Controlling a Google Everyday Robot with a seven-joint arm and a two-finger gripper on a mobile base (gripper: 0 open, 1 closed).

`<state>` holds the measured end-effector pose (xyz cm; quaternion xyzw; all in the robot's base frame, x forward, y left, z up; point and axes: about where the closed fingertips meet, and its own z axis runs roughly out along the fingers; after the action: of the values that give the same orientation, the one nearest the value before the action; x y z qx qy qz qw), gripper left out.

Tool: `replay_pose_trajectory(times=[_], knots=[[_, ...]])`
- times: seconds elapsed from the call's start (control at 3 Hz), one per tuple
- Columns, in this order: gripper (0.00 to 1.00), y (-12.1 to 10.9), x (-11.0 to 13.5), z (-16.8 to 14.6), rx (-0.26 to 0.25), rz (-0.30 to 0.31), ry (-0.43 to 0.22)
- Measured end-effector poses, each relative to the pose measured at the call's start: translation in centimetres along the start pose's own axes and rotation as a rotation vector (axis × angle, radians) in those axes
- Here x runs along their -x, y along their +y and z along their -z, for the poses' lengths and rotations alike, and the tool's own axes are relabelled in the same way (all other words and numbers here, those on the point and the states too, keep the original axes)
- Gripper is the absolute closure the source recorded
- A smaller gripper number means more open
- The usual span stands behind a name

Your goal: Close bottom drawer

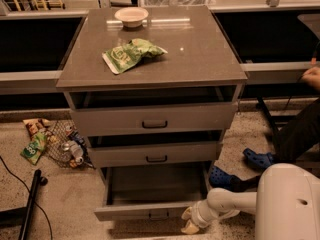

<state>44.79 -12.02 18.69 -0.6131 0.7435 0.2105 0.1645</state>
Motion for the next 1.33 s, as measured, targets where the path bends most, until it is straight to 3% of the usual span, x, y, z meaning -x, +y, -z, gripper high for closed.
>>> replay_pose_trajectory(times=[0.33, 0.67, 1.0, 1.33], knots=[[0.75, -2.4, 1.0, 0.0, -0.048, 0.066, -0.011], [0.97, -4.8, 1.3, -0.3, -0.091, 0.072, -0.013], [0.0, -7.0, 1.3, -0.6, -0.12, 0.044, -0.027], [0.0, -7.0, 1.3, -0.6, -0.12, 0.044, -0.027]])
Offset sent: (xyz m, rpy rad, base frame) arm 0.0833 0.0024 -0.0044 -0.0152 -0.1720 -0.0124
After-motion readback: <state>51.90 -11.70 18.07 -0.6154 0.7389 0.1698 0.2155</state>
